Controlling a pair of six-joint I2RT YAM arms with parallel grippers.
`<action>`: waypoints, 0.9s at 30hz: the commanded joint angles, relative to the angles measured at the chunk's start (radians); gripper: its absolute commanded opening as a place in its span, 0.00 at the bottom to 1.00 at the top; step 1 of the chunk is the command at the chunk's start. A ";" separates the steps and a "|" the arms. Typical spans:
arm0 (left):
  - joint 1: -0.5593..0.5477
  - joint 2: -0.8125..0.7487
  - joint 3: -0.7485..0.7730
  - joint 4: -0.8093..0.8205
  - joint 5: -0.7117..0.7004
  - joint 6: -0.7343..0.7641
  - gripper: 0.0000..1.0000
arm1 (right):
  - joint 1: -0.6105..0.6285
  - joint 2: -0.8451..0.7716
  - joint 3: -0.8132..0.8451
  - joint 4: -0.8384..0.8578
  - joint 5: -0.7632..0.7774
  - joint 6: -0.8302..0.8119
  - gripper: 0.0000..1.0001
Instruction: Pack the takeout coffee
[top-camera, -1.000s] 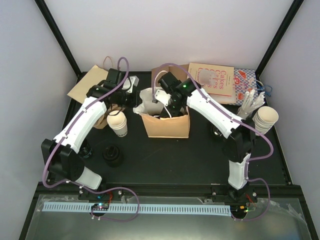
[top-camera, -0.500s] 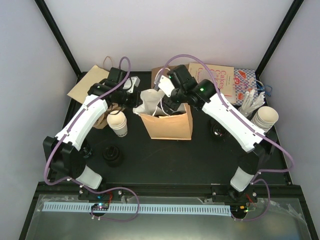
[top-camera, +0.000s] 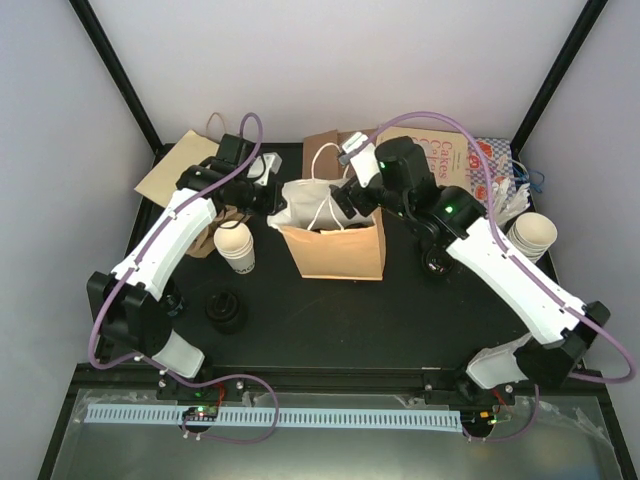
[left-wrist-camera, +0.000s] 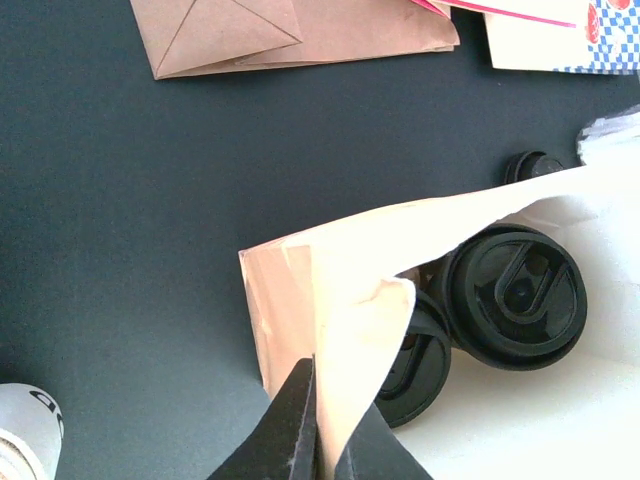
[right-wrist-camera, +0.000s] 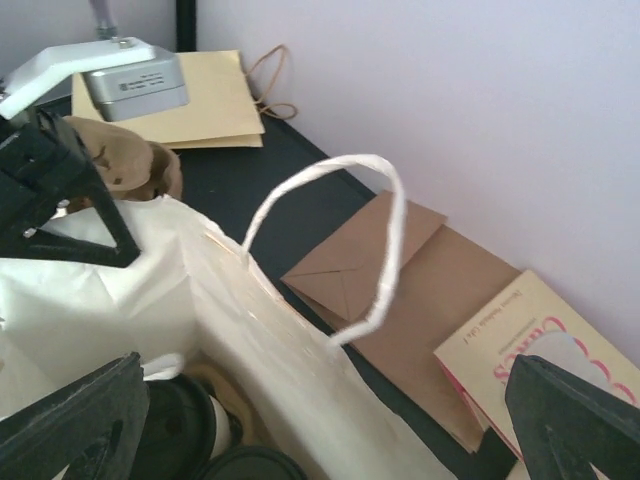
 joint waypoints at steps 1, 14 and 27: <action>-0.005 0.014 0.035 -0.016 0.022 -0.001 0.02 | 0.002 -0.091 -0.061 0.048 0.132 0.094 1.00; -0.004 -0.037 0.049 0.045 0.190 -0.042 0.64 | -0.008 -0.252 -0.147 -0.248 0.465 0.399 1.00; -0.001 -0.394 -0.069 0.107 0.089 -0.020 0.99 | -0.069 -0.430 -0.320 -0.419 0.410 0.588 0.94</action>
